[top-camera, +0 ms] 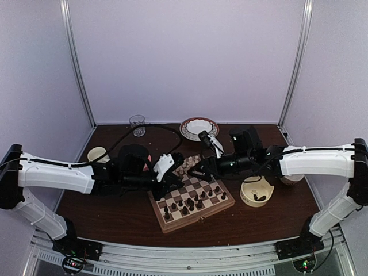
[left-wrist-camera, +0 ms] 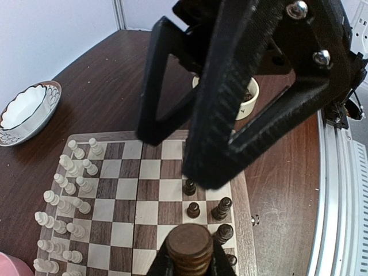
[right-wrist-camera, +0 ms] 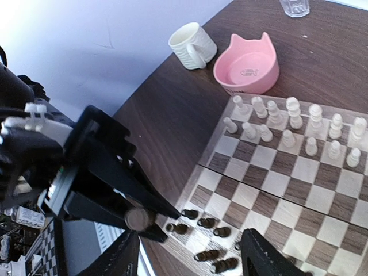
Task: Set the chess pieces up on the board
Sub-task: Pass from the left arm to the right
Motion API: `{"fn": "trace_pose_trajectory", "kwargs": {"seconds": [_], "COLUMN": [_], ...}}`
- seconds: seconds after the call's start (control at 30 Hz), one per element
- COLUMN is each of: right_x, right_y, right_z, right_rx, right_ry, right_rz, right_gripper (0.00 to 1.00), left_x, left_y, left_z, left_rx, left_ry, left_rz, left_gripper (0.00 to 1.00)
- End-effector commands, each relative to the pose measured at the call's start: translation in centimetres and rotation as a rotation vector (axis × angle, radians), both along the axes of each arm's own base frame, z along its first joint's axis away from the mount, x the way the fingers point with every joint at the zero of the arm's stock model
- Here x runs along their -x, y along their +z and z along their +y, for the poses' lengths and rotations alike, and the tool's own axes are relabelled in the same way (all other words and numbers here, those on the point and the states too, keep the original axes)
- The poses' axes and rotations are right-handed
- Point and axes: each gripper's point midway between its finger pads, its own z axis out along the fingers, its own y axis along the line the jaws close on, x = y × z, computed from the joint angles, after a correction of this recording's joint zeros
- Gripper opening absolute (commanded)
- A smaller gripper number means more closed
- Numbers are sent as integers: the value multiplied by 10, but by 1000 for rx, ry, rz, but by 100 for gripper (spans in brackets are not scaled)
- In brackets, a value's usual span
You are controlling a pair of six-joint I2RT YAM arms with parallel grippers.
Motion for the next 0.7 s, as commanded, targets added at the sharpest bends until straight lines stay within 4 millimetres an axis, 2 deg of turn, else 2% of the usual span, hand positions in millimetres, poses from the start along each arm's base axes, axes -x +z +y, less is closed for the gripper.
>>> {"fn": "trace_pose_trajectory", "kwargs": {"seconds": [0.0, 0.17, 0.4, 0.43, 0.6, 0.67], "right_x": [11, 18, 20, 19, 16, 15], "right_y": [23, 17, 6, 5, -2, -3], "right_z": [35, 52, 54, 53, 50, 49], "right_rx": [-132, -168, -155, -151, -125, -122], "right_ry": [107, 152, 154, 148, 123, 114], "right_rz": [93, 139, 163, 162, 164, 164], "right_gripper": [64, 65, 54, 52, 28, 23], "left_x": [-5, -8, -10, -10, -10, -12], "left_y": [15, 12, 12, 12, 13, 14], "left_z": [-9, -8, -7, -7, -5, -3], "left_rx": [35, 25, 19, 18, 25, 26], "left_ry": [-21, -9, 0, -1, 6, 22], "left_rz": [-45, -53, -69, -68, -76, -85], "left_gripper": [10, 10, 10, 10, 14, 15]}}
